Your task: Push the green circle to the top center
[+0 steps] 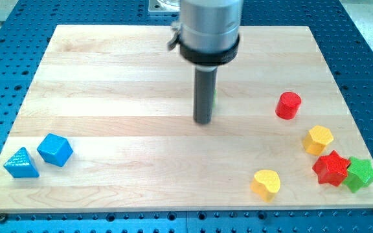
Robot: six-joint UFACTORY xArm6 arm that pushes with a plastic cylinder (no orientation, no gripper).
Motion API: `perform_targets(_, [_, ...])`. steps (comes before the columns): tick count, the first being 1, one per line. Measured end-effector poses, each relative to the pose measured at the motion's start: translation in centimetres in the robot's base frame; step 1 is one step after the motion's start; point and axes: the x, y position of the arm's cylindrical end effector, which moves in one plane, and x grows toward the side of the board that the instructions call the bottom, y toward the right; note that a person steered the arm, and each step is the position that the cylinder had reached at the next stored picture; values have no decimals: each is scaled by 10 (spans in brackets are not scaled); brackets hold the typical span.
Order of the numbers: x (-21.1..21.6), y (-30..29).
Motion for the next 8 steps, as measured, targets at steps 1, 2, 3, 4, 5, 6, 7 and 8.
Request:
perform_targets(1, [-84,4])
perform_targets(2, [-50,-10])
perform_targets(3, [-95,9])
perform_targets(4, [-154,11])
perform_targets(5, [-147,0])
perform_targets(6, [-173,51])
perform_targets(7, [-213,26])
perform_targets(8, [-215,-15])
